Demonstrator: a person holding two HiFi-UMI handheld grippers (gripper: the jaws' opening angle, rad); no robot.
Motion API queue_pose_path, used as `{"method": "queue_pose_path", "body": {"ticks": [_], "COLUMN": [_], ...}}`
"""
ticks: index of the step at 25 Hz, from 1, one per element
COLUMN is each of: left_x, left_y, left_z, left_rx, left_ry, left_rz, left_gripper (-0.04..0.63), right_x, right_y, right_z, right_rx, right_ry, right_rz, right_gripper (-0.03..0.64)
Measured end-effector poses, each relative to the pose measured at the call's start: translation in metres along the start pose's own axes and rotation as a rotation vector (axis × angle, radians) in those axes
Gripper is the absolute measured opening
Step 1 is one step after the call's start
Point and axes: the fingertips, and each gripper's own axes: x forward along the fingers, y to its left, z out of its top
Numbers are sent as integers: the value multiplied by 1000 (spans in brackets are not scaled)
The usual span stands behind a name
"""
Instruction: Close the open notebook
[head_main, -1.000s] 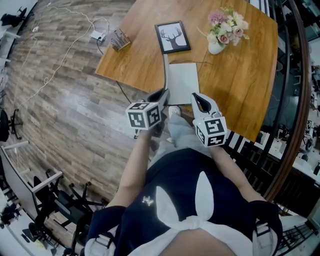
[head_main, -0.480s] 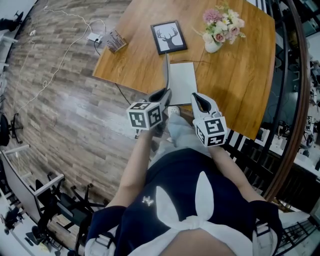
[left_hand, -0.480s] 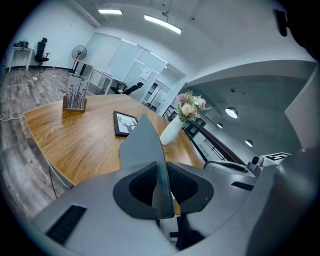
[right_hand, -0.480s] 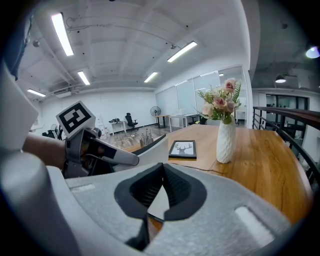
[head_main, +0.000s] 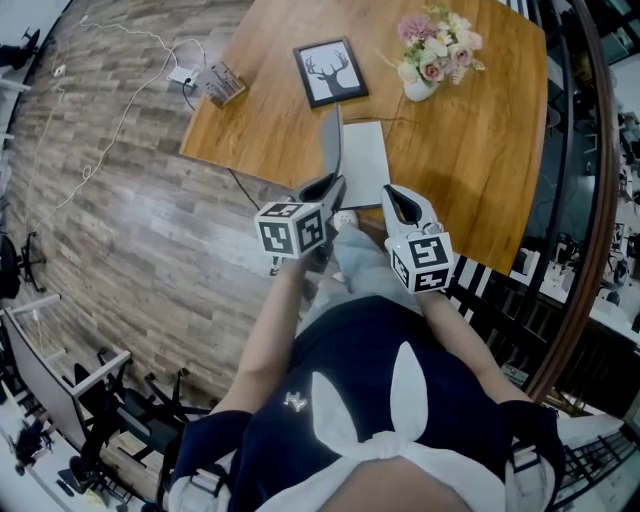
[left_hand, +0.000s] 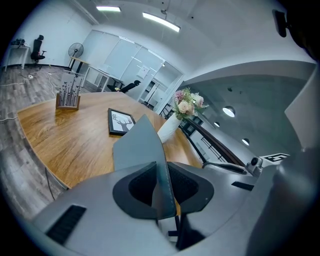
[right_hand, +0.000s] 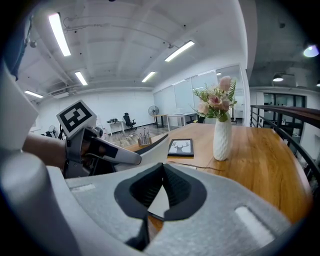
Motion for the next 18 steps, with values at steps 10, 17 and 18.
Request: {"method": "queue_pose_path", "body": {"ticks": [10, 17, 18], "left_x": [12, 19, 20], "left_y": [-7, -10, -10], "left_z": [-4, -7, -8], "left_rx": [7, 9, 9], "left_ry": [22, 34, 35], "left_rz": [-25, -42, -45], "left_gripper": [75, 77, 78], "right_x": [-2, -1, -1], "right_y": [-8, -10, -11], "right_z": [-6, -11, -12], "right_rx": [14, 19, 21], "right_ry": [5, 11, 12], "right_rz": [-17, -24, -26], "right_gripper": [-2, -2, -2]}}
